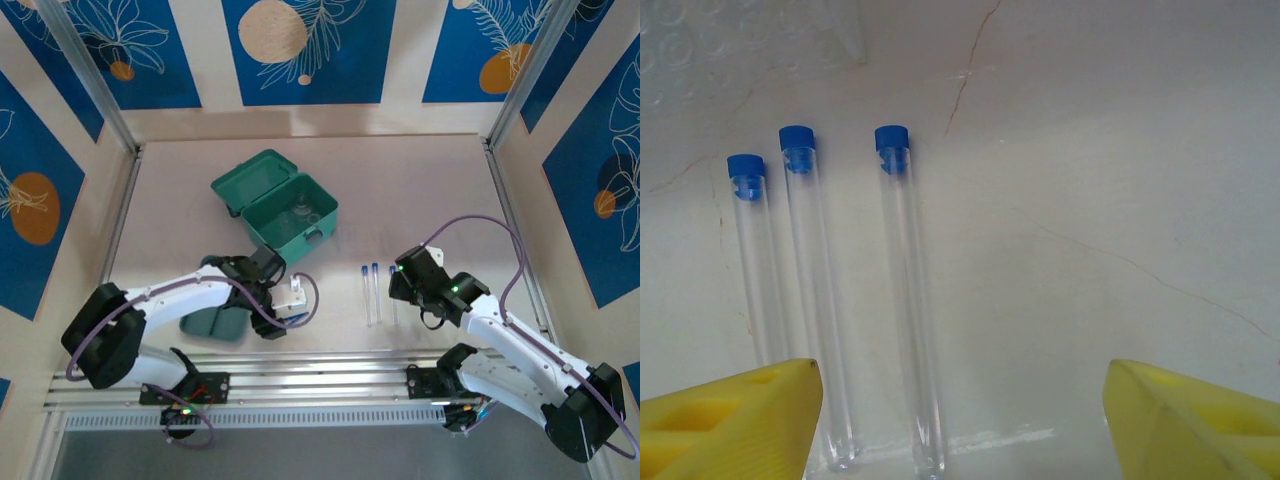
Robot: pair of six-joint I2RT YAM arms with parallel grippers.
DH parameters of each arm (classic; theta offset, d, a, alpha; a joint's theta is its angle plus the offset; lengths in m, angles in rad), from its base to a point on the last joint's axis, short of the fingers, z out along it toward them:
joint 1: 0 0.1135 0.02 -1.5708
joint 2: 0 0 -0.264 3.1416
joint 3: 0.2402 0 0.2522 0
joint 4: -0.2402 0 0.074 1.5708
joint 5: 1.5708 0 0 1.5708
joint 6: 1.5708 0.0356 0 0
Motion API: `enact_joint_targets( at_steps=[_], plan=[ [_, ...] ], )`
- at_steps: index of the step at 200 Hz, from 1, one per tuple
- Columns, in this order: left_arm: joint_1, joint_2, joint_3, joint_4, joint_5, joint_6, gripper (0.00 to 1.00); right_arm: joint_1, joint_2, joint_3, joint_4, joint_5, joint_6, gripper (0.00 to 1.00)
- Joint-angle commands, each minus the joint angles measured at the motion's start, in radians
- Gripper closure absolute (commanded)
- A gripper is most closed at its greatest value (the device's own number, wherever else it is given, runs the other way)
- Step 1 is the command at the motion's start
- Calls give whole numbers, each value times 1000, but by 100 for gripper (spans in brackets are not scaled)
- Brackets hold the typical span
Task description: Organize the chemistry lab equipment
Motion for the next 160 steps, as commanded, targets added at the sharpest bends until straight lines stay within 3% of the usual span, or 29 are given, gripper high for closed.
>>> enact_joint_targets(
  at_steps=[1, 120, 160],
  plan=[
    [-31, 16, -2, 17, 37, -10, 27, -2, 6, 2, 6, -12, -2, 25],
    [-53, 213, 110, 23, -12, -39, 32, -2, 11, 7, -1, -4, 4, 25],
    [-62, 234, 118, 41, -92, -47, 35, -2, 10, 6, -2, -4, 4, 25]
  ],
)
